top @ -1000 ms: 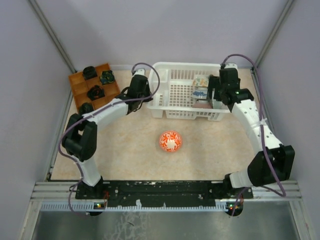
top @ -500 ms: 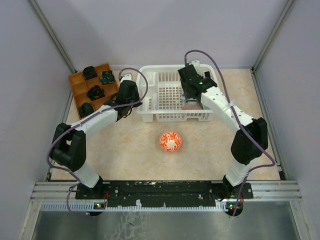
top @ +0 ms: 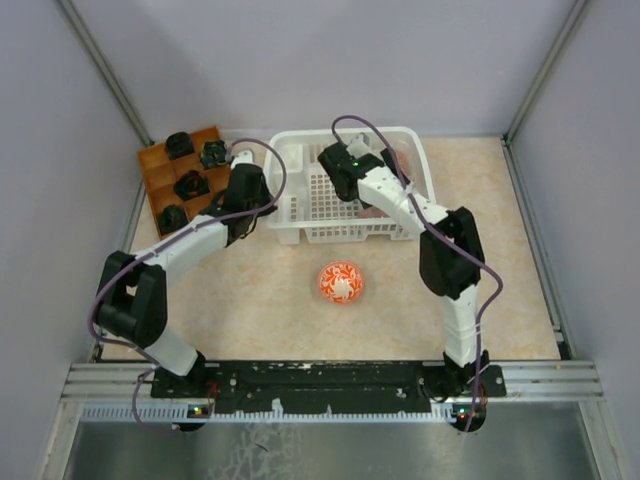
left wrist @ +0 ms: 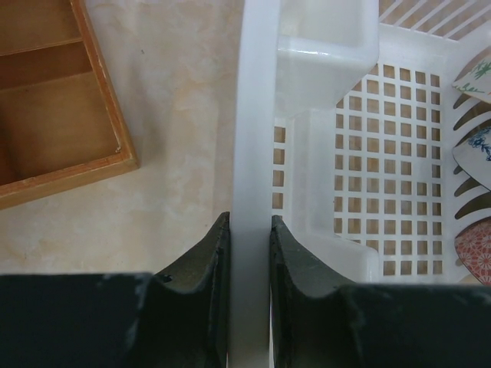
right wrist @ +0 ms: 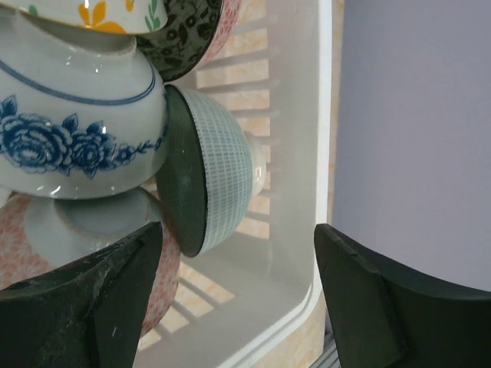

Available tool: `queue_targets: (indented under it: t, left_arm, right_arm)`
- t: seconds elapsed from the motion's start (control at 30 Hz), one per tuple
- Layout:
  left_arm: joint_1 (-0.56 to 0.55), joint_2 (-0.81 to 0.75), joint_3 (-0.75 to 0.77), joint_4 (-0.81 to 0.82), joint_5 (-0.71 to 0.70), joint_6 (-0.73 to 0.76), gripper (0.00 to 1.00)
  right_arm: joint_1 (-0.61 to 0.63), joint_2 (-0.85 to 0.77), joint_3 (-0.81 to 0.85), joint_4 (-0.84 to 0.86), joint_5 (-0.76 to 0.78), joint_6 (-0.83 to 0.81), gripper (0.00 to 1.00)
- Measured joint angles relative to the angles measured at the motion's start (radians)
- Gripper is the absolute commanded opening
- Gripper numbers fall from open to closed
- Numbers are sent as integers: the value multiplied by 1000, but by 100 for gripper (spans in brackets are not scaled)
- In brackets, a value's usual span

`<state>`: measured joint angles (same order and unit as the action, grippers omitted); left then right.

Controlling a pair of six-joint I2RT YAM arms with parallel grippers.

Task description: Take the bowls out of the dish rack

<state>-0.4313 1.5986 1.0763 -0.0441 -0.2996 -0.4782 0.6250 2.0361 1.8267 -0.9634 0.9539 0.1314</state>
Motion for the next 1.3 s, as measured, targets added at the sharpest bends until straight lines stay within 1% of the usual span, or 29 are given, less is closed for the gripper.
queue_targets:
  t: [0.07, 0.3, 0.4, 0.67, 0.77, 0.87, 0.9, 1.07, 1.1, 1.2, 1.27, 1.3]
  left_arm:
    - [3, 0, -4, 8, 4, 0, 1]
    - [15, -10, -31, 48, 29, -2, 9]
    - [20, -12, -38, 58, 39, -5, 11]
    - [24, -19, -58, 88, 48, -13, 11]
    - [24, -20, -62, 93, 50, -15, 11]
    - [25, -22, -66, 98, 50, -16, 11]
    - [25, -22, -66, 98, 51, -16, 11]
    - [28, -22, -66, 98, 60, -19, 11]
    - [28, -22, -66, 98, 61, -20, 11]
    - [29, -22, -66, 98, 63, -20, 11]
    - [29, -22, -66, 98, 63, -20, 11]
    - [29, -22, -66, 97, 64, -20, 11]
  right_arm:
    - [-1, 23, 19, -16, 25, 0, 80]
    - [-1, 94, 74, -55, 78, -6, 77]
    - [-6, 119, 95, -59, 90, -12, 72]
    - [-31, 166, 113, -60, 104, -24, 56]
    - [-44, 167, 113, -60, 105, -24, 47]
    - [-53, 167, 112, -59, 108, -23, 32]
    - [-55, 167, 111, -57, 108, -21, 29]
    - [-58, 167, 96, -43, 118, -16, 27]
    - [-57, 167, 88, -42, 123, -16, 26]
    - [-56, 167, 68, -39, 147, -16, 14]
    - [-58, 167, 58, -29, 177, -14, 0]
    - [-59, 167, 57, -24, 201, -9, 0]
